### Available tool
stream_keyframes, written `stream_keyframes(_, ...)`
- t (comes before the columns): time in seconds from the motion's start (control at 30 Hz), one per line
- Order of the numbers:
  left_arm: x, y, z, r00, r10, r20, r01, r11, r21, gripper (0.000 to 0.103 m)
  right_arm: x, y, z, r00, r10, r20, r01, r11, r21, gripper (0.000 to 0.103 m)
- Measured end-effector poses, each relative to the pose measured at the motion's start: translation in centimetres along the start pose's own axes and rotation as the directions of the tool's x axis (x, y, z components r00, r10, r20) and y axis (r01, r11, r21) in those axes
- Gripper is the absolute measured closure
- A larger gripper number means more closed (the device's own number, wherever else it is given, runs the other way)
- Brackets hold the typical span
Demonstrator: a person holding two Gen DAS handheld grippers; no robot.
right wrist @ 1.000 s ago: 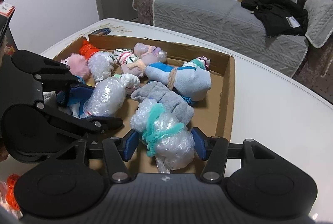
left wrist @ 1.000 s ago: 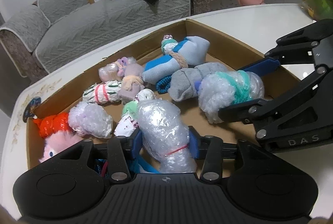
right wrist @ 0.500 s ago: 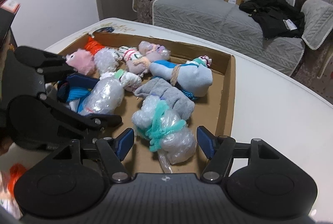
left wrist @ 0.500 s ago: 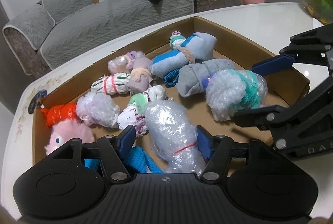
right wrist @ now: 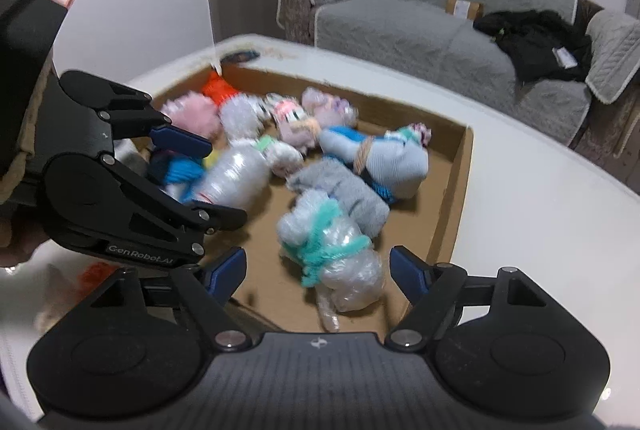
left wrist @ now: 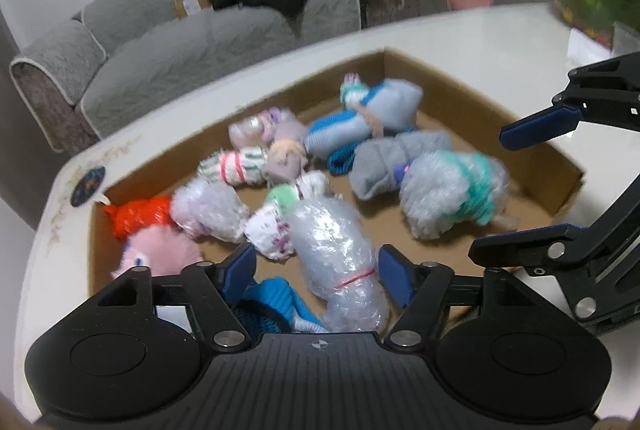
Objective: Organize objects
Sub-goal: 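Open both grippers to release the bundles in the box, then withdraw both grippers to the last bundles beside the box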
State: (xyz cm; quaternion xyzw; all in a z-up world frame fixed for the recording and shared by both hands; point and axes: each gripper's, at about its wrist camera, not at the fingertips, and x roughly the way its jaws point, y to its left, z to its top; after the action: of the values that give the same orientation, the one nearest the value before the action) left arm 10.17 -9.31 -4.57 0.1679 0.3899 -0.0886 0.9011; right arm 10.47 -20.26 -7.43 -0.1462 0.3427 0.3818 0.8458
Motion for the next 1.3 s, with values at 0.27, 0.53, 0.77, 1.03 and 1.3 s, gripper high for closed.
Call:
stream_keyframes(0.27,-5.4,1.2,-1.7,0.995,0.008,0.101,-0.003,0.999,-0.045,0.018,-4.3,1.1,-1.1,0.995,0.000,0.098,-0.001,1.000,0.017,0.023)
stream_keyframes(0.53,-10.5,2.0,-8.0,0.992,0.006,0.123,0.015,0.985,-0.170,0.014,-6.8,3.6,-4.4,0.987,0.038,0.154,-0.049,0.997,0.064,0.017)
stream_keyframes(0.77,-11.2,-1.3,-12.9,0.989,-0.026,0.148,0.043,0.992,-0.116,0.003,-6.6,4.7,-6.0,0.989,0.062,0.137,-0.076,0.992,0.101,0.017)
stream_keyframes(1.03,-9.3,-3.4,-14.0,0.963,-0.092,0.252,0.118,0.989,-0.089,0.000,-7.5,5.5,-6.2,0.984,0.074,0.165,-0.094,0.989,0.118,0.016)
stream_keyframes(1.3,-9.7,-3.3,-15.1,0.964,-0.100,0.245,0.140,0.978,-0.152,0.000,-6.6,6.2,-6.4,0.985,0.088,0.149,-0.106,0.987,0.121,0.016)
